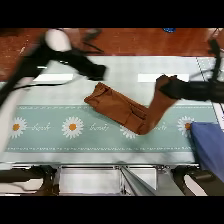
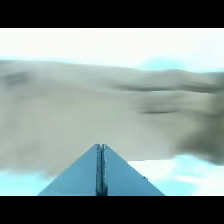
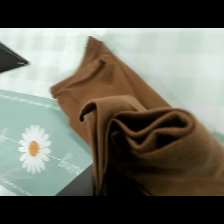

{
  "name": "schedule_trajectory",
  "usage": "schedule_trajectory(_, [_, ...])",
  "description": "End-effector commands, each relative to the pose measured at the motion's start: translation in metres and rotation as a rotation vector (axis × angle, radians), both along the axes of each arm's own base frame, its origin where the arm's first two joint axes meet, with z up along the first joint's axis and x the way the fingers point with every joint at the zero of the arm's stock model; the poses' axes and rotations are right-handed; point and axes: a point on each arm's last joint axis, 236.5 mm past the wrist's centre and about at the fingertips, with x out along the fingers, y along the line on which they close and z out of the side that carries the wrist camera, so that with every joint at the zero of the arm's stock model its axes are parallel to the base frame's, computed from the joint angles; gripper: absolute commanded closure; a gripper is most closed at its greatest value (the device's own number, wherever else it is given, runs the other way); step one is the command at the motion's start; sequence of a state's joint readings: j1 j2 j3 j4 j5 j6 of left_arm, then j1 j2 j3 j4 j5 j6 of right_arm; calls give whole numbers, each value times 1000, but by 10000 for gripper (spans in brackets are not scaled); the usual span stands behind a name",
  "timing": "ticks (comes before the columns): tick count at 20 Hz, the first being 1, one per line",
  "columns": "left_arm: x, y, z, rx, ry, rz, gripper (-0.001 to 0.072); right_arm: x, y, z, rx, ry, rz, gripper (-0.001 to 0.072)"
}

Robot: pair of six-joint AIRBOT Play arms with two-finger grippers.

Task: Fold the shirts.

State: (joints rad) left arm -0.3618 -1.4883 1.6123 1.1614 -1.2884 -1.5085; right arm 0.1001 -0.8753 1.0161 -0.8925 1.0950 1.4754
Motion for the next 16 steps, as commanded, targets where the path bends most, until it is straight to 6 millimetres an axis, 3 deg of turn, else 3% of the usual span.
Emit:
schedule_trajectory(1, [-26,132,34,130,-119,228,689,44,70,-5,19,-11,105,690])
schedule_trajectory(3, [-60,162,45,93,-174,357,689,68,108,-19,21,8,157,690])
schedule_trajectory(4, [-77,166,50,56,-208,412,689,76,126,-32,21,29,178,690])
schedule_trajectory(8, [-149,133,57,-170,-256,417,689,97,178,-93,29,147,234,690])
schedule_trajectory(11, [-181,116,47,-273,-233,399,689,108,205,-123,76,217,234,673])
schedule_trajectory(12, [-186,113,41,-288,-217,400,689,108,213,-130,108,245,227,536])
schedule_trajectory(13, [-189,112,35,-300,-195,410,689,107,219,-135,135,271,226,343])
schedule_trajectory(14, [-190,111,29,-304,-174,414,689,102,224,-138,151,285,253,296])
schedule_trajectory(16, [-187,111,19,-301,-160,426,689,89,222,-135,158,326,295,297])
